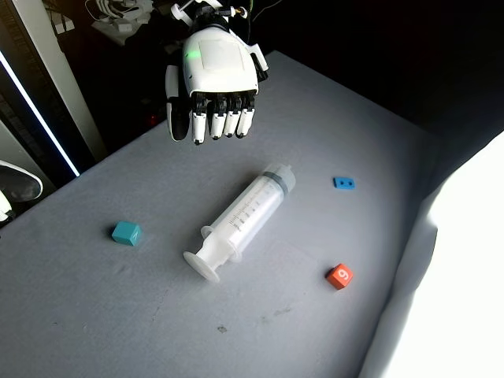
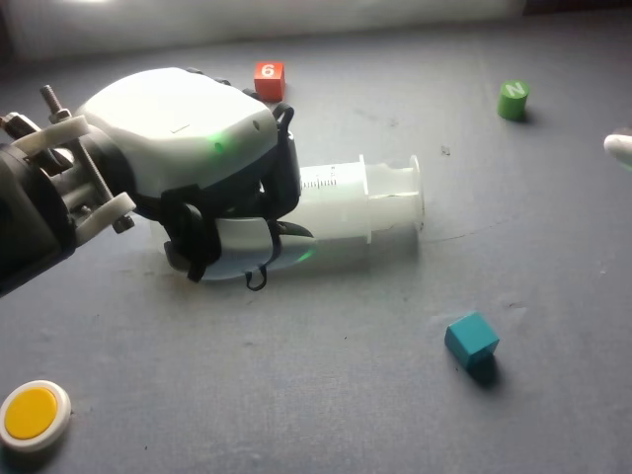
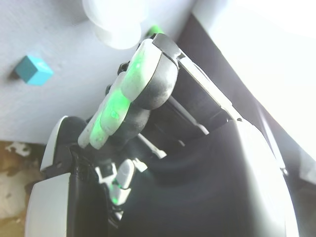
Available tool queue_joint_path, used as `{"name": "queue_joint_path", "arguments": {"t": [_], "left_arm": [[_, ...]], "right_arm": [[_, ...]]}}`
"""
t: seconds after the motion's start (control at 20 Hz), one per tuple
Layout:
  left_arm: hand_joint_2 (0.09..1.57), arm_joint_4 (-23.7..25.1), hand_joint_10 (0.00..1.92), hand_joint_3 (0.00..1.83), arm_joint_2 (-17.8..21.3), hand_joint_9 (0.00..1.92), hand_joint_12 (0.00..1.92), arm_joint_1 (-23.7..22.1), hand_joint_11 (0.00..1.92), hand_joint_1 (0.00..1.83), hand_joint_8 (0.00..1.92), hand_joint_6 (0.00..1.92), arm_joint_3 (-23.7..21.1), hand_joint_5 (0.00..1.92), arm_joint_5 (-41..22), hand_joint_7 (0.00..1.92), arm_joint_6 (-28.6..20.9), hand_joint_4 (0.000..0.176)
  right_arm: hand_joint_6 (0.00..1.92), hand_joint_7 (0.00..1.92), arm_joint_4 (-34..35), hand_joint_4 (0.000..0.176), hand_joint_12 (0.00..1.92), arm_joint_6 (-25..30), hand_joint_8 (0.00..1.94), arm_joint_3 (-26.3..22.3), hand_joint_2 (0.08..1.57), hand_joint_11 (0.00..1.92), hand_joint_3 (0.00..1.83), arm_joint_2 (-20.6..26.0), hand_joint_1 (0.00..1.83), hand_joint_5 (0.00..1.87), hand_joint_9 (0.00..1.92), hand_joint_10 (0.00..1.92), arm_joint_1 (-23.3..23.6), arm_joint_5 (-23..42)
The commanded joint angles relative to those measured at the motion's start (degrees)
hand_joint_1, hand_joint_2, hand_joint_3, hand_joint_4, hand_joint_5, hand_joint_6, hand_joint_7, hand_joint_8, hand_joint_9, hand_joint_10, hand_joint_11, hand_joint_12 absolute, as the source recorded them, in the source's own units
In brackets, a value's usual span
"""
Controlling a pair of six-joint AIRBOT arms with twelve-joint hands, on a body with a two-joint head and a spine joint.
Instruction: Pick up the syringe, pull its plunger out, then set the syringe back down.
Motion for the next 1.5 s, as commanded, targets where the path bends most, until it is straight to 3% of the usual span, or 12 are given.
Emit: {"name": "queue_joint_path", "arguments": {"t": [0.0,0.05,0.1,0.25,0.35,0.55,0.6,0.7,0.8,1.05,1.3,1.45], "left_arm": [[1.19,0.6,0.03,0.2,-0.29,0.13,0.24,-0.87,0.04,0.0,0.04,0.04,0.1,0.15,-4.56,0.14,1.05,0.0],[1.19,-0.27,0.03,0.2,-0.31,0.13,0.24,-0.9,0.04,0.0,0.04,0.04,0.03,0.15,-4.56,0.14,1.59,0.0],[1.29,-1.29,0.0,0.02,-0.31,0.15,0.35,-1.0,0.0,0.0,0.0,0.0,-0.06,0.16,-4.58,0.16,2.55,0.0],[1.3,-3.51,0.01,0.01,-0.4,0.16,0.41,-1.4,0.0,0.0,0.01,0.01,0.0,0.2,-4.59,0.18,5.64,0.0],[1.3,-4.33,0.0,0.0,-0.45,0.14,0.38,-1.46,0.0,0.0,0.0,0.0,0.1,0.19,-4.59,0.16,6.44,0.0],[1.29,-14.55,0.0,0.0,-1.28,0.14,0.38,-2.53,0.0,0.06,0.0,0.0,0.38,0.18,-4.59,0.16,16.27,0.0],[1.24,-17.98,0.0,0.0,-1.85,0.13,0.37,-2.67,0.0,0.21,0.0,0.01,0.75,0.16,-4.69,0.15,19.07,0.0],[1.01,-22.42,0.0,0.0,-3.98,0.02,0.13,-2.8,0.0,0.72,0.0,0.0,2.04,0.01,-6.4,0.02,21.83,0.0],[0.85,-24.11,0.0,0.0,-6.08,0.0,0.17,-2.8,0.0,0.95,0.0,0.0,3.65,0.0,-7.28,0.0,22.19,0.0],[0.86,-29.59,0.01,0.0,-11.84,0.05,0.24,-1.65,0.0,1.08,0.01,0.0,6.93,0.03,-12.54,0.06,22.98,0.0],[0.89,-37.82,0.0,0.0,-15.62,0.06,0.26,-0.83,0.0,1.04,0.0,0.0,9.23,0.05,-16.51,0.06,29.51,0.0],[0.9,-38.03,0.0,0.0,-18.79,0.07,0.26,-0.02,0.0,1.04,0.0,0.01,12.54,0.06,-16.51,0.06,29.47,0.0]], "right_arm": [[0.08,0.16,-0.23,0.0,0.27,-0.2,0.06,-0.03,1.22,0.0,0.12,0.35,0.01,0.16,0.1,0.08,0.88,7.82],[0.08,0.16,-0.06,0.0,0.27,-0.22,0.06,-0.04,1.22,0.0,0.12,0.38,0.01,0.16,0.1,0.08,0.61,8.5],[0.02,0.17,0.3,0.0,0.24,-0.44,0.01,-0.06,1.27,0.0,0.02,0.31,0.0,0.18,0.12,0.03,0.38,8.0],[0.0,0.15,0.6,0.0,0.16,-1.0,0.0,-0.07,1.3,0.0,0.0,0.09,0.01,0.16,0.1,0.0,0.51,7.93],[0.0,0.17,0.59,0.0,0.24,-1.01,0.0,-0.07,1.3,0.0,0.0,0.01,0.03,0.18,0.12,0.0,0.51,7.94],[0.01,0.19,1.54,0.0,0.21,-1.72,0.01,-0.07,1.3,0.0,0.0,0.09,0.01,0.2,0.13,0.01,0.1,9.46],[0.01,0.19,1.55,0.0,0.23,-2.58,0.01,-0.05,1.3,0.0,0.0,0.0,0.03,0.2,0.13,0.01,0.09,8.27],[0.0,0.17,2.12,0.0,0.17,-2.91,0.0,-0.06,1.3,0.0,0.0,-0.11,0.05,0.19,0.11,0.0,0.16,7.97],[0.0,0.21,2.12,0.0,0.33,-2.17,0.0,-0.07,1.29,0.0,0.0,-0.15,0.09,0.23,0.16,0.01,0.27,7.9],[0.0,0.2,2.12,0.0,0.32,-1.78,0.0,-0.05,1.29,0.0,0.0,-0.13,0.13,0.22,0.15,0.0,0.27,7.53],[0.0,0.22,2.12,0.0,0.38,-1.87,0.0,-0.05,1.28,0.0,0.0,-0.15,0.19,0.23,0.17,0.0,0.26,7.53],[0.0,0.24,2.12,0.0,0.41,-2.0,0.0,-0.05,1.28,0.0,0.0,-0.16,0.18,0.25,0.19,0.01,0.26,7.54]]}}
